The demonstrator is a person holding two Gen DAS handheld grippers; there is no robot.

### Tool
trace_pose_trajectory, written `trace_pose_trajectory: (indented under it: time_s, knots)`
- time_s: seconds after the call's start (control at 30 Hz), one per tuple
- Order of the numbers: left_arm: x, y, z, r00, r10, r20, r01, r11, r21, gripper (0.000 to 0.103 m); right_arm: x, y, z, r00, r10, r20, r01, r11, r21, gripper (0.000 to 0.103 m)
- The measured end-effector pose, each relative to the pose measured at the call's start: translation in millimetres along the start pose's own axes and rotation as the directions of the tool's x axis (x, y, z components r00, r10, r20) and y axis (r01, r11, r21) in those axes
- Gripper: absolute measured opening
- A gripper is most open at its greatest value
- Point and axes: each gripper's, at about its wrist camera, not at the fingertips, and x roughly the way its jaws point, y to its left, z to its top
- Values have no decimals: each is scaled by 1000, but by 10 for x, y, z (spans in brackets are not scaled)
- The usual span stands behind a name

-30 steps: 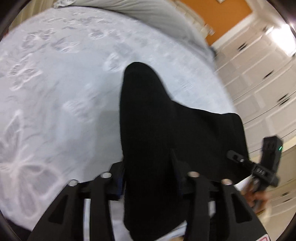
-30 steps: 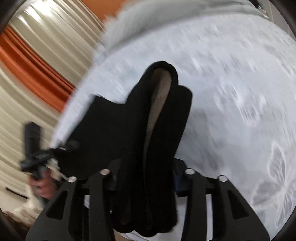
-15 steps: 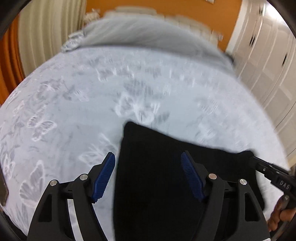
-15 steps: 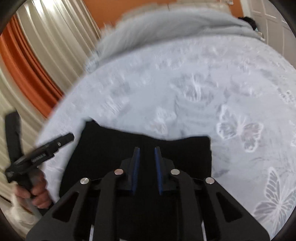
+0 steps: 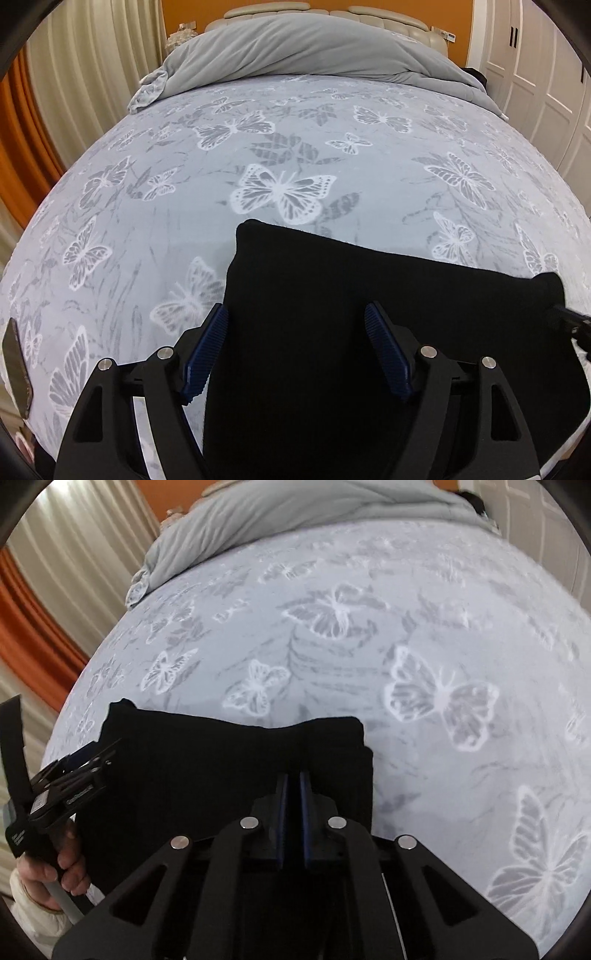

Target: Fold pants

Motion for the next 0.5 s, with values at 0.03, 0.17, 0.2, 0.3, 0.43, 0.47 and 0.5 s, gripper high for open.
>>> trace_pose_trajectory:
  time_s: [0.03,0.17,0.2,0.3,0.43,0.47,0.5]
  knots:
    - [-13,-19,-9,1000,1,-1,-1,1000,3,74,-10,18,-14,1000,6,-2,-6,1000,-9,8]
    - [-122,-55,-80,1000,0,4,0,999,43,74,32,97,-137,999,-39,-22,37,995,-90,8]
    - [-163,-46,-113,1000,-5,6,4,998,55,74,25,86,-164,999,-38,-20,36,994,-100,9]
    - [-255,16,-225,1000,-21,-4,21,997,74,78,-69,18,-214,1000,-8,-19,6,996,-85,10]
    - [-311,121,-377,1000,-10,6,9,995,101,81,-217,-136,-267,1000,0,0,0,999,-33,11]
    - [-313,136,-408,1000,-2,13,0,994,107,82,-237,-143,-270,1000,1,6,-1,1000,-26,11]
    - [-312,142,-422,1000,0,16,-2,994,108,83,-254,-135,-273,1000,7,11,-7,1000,-25,14]
